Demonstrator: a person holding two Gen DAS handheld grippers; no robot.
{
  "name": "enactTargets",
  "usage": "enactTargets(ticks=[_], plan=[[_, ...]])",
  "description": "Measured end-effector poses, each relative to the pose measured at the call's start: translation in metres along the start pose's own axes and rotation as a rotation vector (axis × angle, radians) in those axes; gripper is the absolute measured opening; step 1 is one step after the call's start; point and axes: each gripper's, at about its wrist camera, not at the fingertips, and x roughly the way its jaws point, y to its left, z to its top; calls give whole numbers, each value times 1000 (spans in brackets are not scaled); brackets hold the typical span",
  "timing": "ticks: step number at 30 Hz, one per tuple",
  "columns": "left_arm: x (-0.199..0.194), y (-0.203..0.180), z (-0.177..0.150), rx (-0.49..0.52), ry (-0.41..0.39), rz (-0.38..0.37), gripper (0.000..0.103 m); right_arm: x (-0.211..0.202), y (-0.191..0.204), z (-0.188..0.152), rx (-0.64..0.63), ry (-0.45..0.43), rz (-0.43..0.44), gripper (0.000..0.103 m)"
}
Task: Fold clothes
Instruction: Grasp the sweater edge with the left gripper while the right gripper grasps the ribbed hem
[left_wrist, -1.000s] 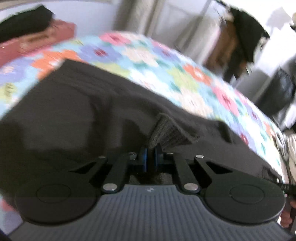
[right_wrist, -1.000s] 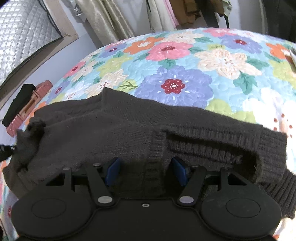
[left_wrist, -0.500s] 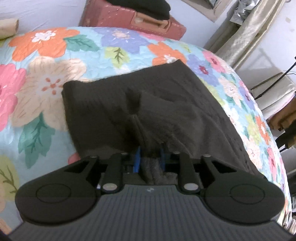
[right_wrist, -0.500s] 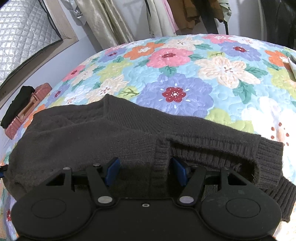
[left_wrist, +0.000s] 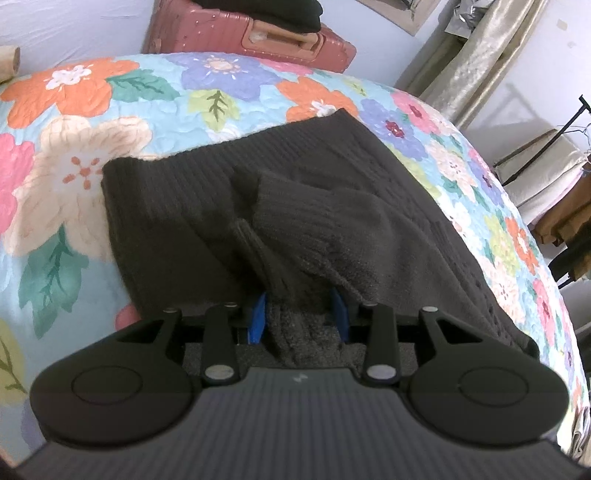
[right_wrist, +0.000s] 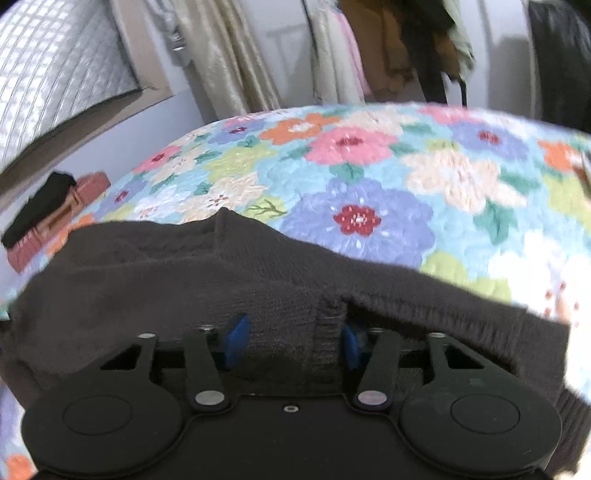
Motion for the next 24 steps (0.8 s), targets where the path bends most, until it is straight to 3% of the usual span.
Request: enactTargets(ticks=[1, 3, 6, 7, 9, 12, 15, 17, 18, 21, 24], plan=[[1, 0, 0, 2, 4, 1, 35, -1, -1, 1, -4, -2, 0, 54], [1, -2, -1, 12, 5, 3, 35, -4, -2, 1, -15, -16, 4, 34], [-2, -7, -2, 50, -8, -2, 34, -8, -4, 4, -54, -32, -13, 12], [-3, -11, -3, 78, -17, -14, 24, -10, -5, 4, -67, -45, -20, 8], [-8, -21, -6, 145, -35, -61, 18, -15, -2, 8, -108, -83, -64, 6], [-15, -36, -10, 233, -55, -141, 18, -23, 0, 21, -150, -139, -132, 5], [-16, -43, -15, 231, -13, -281, 17, -25, -12, 46, -130, -170, -167, 5], [-16, -52, -21, 264, 10, -332, 17, -24, -24, 63, -107, -187, -191, 4], [-15, -56, -24, 282, 20, -348, 17, -23, -33, 70, -71, -198, -205, 0], [-4, -68, -37, 310, 78, -362, 18, -19, -78, 86, 116, -218, -258, 2], [6, -72, -45, 343, 123, -289, 18, -14, -118, 86, 302, -190, -169, 2]])
